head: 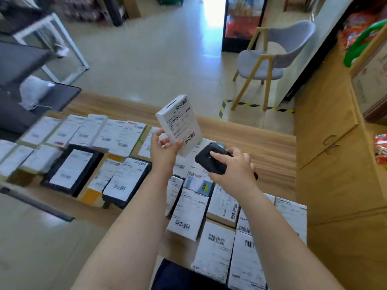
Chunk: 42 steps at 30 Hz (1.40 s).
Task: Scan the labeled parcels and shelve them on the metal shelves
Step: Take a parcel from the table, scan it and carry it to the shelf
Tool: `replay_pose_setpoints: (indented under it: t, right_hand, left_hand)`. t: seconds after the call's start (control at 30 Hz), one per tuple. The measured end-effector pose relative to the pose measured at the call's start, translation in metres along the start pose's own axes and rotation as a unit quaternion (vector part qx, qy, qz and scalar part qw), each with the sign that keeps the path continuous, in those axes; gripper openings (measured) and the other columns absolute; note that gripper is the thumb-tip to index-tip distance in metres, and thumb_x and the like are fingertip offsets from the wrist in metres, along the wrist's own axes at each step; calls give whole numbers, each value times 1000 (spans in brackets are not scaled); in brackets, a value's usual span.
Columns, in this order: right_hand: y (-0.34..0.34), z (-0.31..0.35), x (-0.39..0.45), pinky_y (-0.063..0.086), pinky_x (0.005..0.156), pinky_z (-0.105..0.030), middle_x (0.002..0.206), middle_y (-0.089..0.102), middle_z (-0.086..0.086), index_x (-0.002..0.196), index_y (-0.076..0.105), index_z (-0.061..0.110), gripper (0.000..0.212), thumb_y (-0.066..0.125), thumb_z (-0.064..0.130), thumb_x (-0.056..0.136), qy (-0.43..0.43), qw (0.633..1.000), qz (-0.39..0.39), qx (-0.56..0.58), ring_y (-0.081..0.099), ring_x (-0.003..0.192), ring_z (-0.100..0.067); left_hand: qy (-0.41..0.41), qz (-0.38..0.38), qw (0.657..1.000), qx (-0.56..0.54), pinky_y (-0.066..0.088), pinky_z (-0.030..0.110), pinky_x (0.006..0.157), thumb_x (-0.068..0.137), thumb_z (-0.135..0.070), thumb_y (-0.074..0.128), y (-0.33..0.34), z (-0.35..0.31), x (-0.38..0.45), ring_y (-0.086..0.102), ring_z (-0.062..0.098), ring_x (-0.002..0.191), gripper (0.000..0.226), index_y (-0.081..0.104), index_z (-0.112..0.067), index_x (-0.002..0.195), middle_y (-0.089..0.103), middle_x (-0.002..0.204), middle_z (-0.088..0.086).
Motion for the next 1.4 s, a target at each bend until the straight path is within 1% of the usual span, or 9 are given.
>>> replay_pose_setpoints:
  t: [0.27, 0.43, 0.53, 0.67, 0.77, 0.9, 1.03, 1.17, 1.4]
  right_hand:
    - [69, 130, -1, 22, 106, -43, 139, 39, 1, 135, 51, 49, 55, 70, 43, 84, -100, 992, 80, -16, 26, 128, -27]
    - [154, 273, -12, 27, 110, -46, 142, 37, 1, 137, 48, 49, 56, 69, 43, 85, -194, 976, 100, 14, 25, 130, -26]
    - [217, 382, -29, 30, 109, -50, 147, 34, 0, 139, 46, 49, 57, 66, 46, 86, -264, 959, 105, 11, 25, 129, -29]
    - [289, 531, -65, 31, 105, -47, 144, 36, -2, 141, 46, 45, 58, 66, 48, 86, -353, 931, 95, 6, 30, 128, -31]
    - [340, 632, -93, 34, 106, -49, 142, 37, -1, 140, 47, 45, 60, 68, 49, 84, -402, 910, 100, 7, 32, 129, -30]
    - [400, 746, -133, 36, 104, -49, 141, 36, 0, 140, 47, 45, 61, 69, 48, 83, -451, 885, 114, 11, 34, 125, -28]
    - [447, 852, -163, 34, 105, -48, 142, 35, 0, 140, 47, 43, 60, 69, 45, 84, -492, 862, 121, 7, 33, 126, -29]
    - [477, 949, -171, 34, 104, -48, 141, 36, -2, 140, 47, 42, 60, 68, 44, 84, -524, 843, 118, -2, 33, 125, -30]
    - [547, 1125, -139, 35, 101, -45, 137, 40, -2, 137, 52, 42, 61, 72, 41, 80, -572, 810, 127, 36, 35, 122, -29]
  left_hand:
    - [1, -159, 984, -78, 59, 46, 87, 83, -2, 78, -187, -19, 0, 68, 20, 104, 51, 49, -29, 116, 66, 109, 1]
    - [-52, -296, 933, -199, 58, 29, 58, 87, -11, 77, -352, -17, -22, 66, 15, 86, 46, 50, -26, 122, 65, 104, -2]
    - [-60, -341, 899, -267, 57, 35, 57, 87, -11, 76, -468, -15, -37, 69, 23, 86, 43, 53, -27, 119, 69, 110, 3]
    - [-34, -380, 870, -312, 55, 39, 51, 91, -10, 71, -620, -31, -58, 66, 17, 80, 41, 47, -25, 121, 65, 113, 3]
    - [-9, -393, 852, -347, 60, 47, 62, 91, -11, 71, -726, -43, -76, 68, 20, 87, 41, 46, -24, 121, 66, 120, 5]
    - [19, -425, 824, -375, 58, 38, 55, 91, -13, 72, -853, -58, -97, 69, 27, 98, 51, 43, -21, 133, 67, 122, 11]
    - [51, -444, 806, -387, 58, 35, 49, 94, -10, 68, -950, -84, -97, 69, 26, 93, 54, 42, -17, 141, 67, 123, 14]
    - [74, -465, 789, -394, 60, 36, 52, 93, -10, 69, -1032, -114, -76, 68, 31, 108, 55, 42, -15, 141, 67, 126, 13]
    - [137, -485, 773, -386, 60, 37, 61, 91, -15, 73, -1172, -182, 3, 74, 23, 93, 54, 48, -16, 139, 72, 119, 8]
Point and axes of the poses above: each hand's wrist, its own x-axis towards the middle knuckle, its own y-axis out of the palm, z = x × y, the point moved 9 cm from there along x, towards the middle knuckle
